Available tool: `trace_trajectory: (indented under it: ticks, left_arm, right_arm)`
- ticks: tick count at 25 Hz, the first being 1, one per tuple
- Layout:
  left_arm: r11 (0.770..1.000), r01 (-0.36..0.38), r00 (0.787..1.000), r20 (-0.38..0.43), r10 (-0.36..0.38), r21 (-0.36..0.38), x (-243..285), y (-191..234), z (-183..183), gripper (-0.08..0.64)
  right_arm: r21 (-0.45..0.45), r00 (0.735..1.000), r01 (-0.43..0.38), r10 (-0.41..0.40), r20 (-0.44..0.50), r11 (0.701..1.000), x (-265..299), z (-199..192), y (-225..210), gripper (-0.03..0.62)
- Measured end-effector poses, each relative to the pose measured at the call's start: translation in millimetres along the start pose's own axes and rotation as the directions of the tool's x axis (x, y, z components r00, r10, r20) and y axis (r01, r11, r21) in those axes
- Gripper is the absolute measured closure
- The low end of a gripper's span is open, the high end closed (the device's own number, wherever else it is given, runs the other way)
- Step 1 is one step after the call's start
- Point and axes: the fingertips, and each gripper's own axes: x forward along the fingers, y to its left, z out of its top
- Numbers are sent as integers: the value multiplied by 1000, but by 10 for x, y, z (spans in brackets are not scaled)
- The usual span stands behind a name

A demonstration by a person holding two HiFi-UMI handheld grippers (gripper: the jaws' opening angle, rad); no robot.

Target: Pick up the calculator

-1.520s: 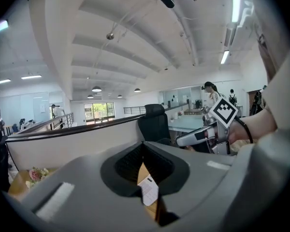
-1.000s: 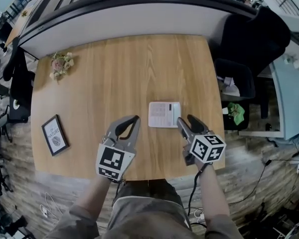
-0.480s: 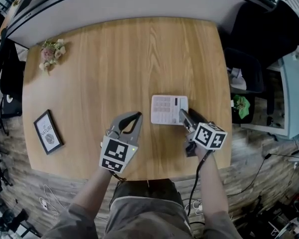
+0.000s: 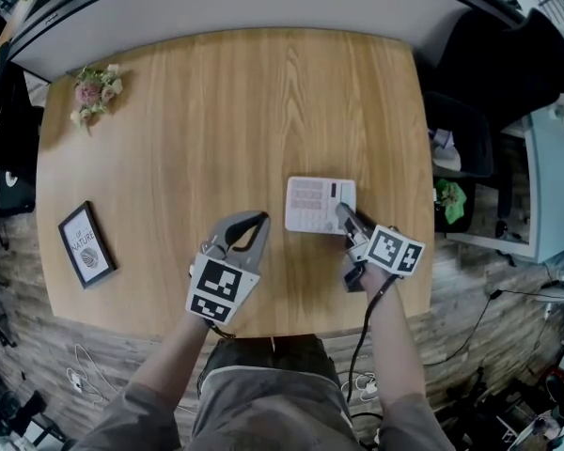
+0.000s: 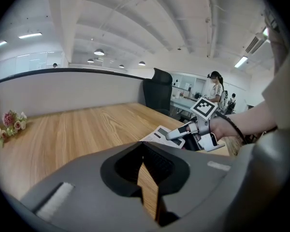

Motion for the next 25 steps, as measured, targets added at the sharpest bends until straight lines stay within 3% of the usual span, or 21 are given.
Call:
trace_trajectory:
  ticks: [5, 9, 18, 25]
  left_arm:
    - [1000, -23, 1000, 15, 23, -4, -138, 92, 116, 558]
    - [999, -50, 997, 52, 49, 16, -337, 183, 337, 558]
    - [997, -82, 979, 185, 81, 0, -972, 174, 1042, 558]
    - [992, -118, 943, 318, 100, 38, -1631, 69, 1640, 558]
  right_arm:
    - [73, 998, 41, -44, 39, 997, -165, 23, 53, 523]
    - [88, 996, 25, -33, 86, 996, -380, 107, 296, 529]
    - [63, 966, -135, 118, 229, 989, -1145, 494, 1258, 529]
    - [2, 902, -289, 271, 335, 957, -1792, 707, 2007, 529]
